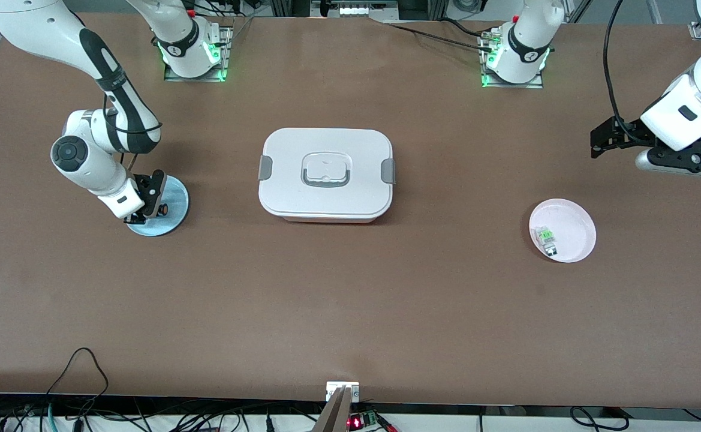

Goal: Transfer orange switch to right arm and place
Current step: 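Carry the switch over the blue plate with the right gripper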

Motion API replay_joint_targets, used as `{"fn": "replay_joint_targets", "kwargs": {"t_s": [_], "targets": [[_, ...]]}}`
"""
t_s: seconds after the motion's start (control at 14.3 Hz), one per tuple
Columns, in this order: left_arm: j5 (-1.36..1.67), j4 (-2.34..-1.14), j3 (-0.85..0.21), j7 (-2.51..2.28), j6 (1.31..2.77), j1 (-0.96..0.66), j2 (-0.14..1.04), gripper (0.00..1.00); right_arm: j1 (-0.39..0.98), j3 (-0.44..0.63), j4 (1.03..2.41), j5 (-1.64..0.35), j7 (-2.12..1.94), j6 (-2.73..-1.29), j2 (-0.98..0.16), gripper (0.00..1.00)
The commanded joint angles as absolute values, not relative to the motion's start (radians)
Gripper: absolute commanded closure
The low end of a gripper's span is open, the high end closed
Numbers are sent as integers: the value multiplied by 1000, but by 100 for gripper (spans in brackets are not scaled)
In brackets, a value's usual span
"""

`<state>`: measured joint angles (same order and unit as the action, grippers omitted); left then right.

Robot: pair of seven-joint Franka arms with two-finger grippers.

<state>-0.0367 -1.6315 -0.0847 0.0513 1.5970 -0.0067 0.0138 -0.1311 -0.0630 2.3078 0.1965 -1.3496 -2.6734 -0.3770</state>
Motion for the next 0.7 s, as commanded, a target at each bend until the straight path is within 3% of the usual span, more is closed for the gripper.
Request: {"fn": "replay_joint_targets", "kwargs": {"t_s": [0.0,0.07,0.14,0.42,0.63], "targets": [[-21,-1592,-94,60,1582,-12,17,0,-143,-69,2342,192,-1347,-2689,-361,61],[-21,-1592,-92,60,1580,-12,17,0,-143,-69,2341,190,-1320,-2685,-356,23],[-23,-1592,-92,60,1577,-11,17,0,-143,-71,2341,189,-1292,-2662,-339,0],[-23,-1591,-92,60,1575,-11,17,0,-140,-110,2319,176,-1169,-2558,-232,0],[-25,-1589,-92,60,1578,-11,20,0,-138,-149,2150,56,-1143,-2374,-209,0]]}}
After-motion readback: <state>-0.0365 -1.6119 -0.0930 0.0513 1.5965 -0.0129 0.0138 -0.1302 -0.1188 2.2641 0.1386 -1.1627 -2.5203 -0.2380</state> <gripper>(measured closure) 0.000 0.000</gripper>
